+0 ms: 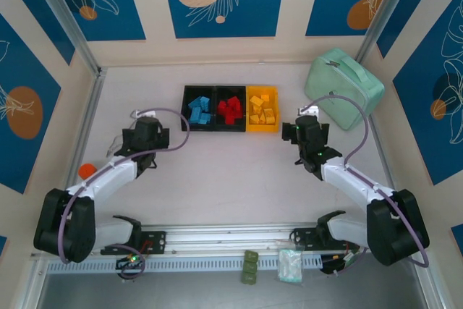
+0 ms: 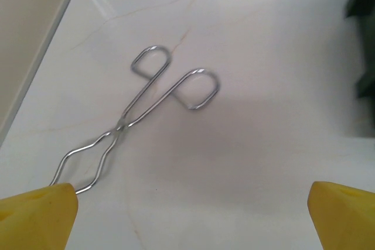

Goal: Sort the legos into containers by color
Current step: Reset both arms

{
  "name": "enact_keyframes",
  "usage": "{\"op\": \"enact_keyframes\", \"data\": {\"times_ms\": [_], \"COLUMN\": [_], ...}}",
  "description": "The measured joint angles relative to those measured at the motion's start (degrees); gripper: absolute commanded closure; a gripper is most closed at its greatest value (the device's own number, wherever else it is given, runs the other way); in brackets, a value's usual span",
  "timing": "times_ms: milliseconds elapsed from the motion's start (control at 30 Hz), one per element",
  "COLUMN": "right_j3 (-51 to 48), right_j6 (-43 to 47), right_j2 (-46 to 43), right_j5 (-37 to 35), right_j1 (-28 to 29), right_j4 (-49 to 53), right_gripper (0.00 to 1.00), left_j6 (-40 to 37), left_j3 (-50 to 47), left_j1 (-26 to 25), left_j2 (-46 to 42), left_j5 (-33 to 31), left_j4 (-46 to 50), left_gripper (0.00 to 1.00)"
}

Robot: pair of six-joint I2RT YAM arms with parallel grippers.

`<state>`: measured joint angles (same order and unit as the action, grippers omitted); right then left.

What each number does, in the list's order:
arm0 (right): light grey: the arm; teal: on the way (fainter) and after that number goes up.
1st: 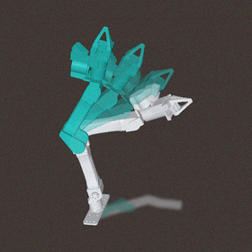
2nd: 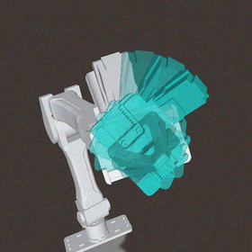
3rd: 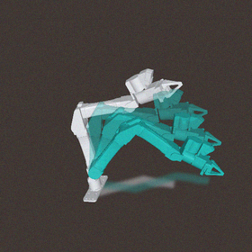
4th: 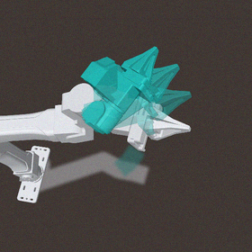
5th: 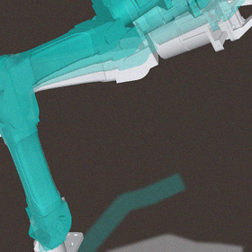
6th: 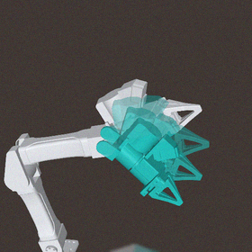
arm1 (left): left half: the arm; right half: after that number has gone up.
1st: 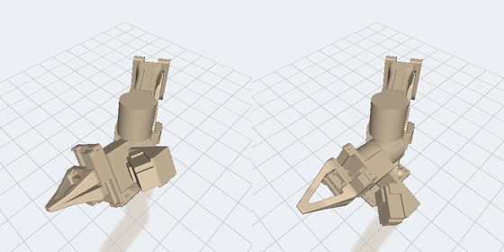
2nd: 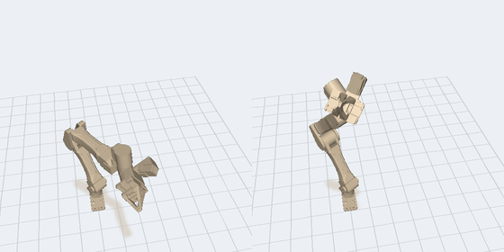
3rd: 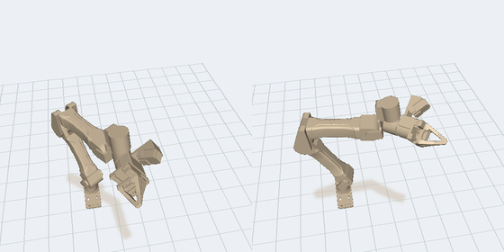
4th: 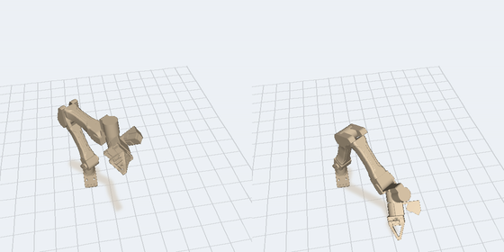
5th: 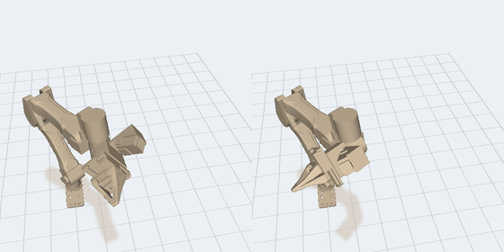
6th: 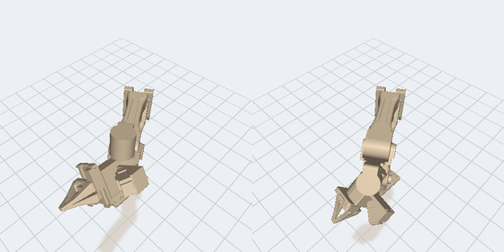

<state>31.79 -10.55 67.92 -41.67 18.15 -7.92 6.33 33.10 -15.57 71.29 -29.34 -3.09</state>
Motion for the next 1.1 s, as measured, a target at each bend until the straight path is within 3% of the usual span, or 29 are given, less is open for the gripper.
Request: {"op": "enact_keyframes", "data": {"times_ms": [267, 467, 567, 1100], "right_j3": [-10.29, -12.83, -12.11, -9.81], "right_j6": [2.91, 4.61, 4.79, 3.50], "right_j2": [6.49, 15.13, 19.65, 19.89], "right_j5": [0.35, 11.50, 17.86, 25.22], "right_j1": [-6.40, -10.86, -13.00, -16.35], "right_j4": [-20.09, -36.46, -38.95, -39.04], "right_gripper": [0.01, 0.01, 0.01, 0.01], "left_j6": [-5.92, -7.93, -8.35, -8.26], "left_j3": [-9.14, -11.19, -12.33, -12.35], "left_j1": [4.17, 6.23, 7.39, 8.74], "left_j2": [9.25, 15.80, 17.73, 18.53], "left_j5": [0.20, 6.23, 9.57, 12.90], "left_j4": [-28.96, -40.96, -48.26, -51.32], "left_gripper": [0.01, 0.01, 0.01, 0.01]}}
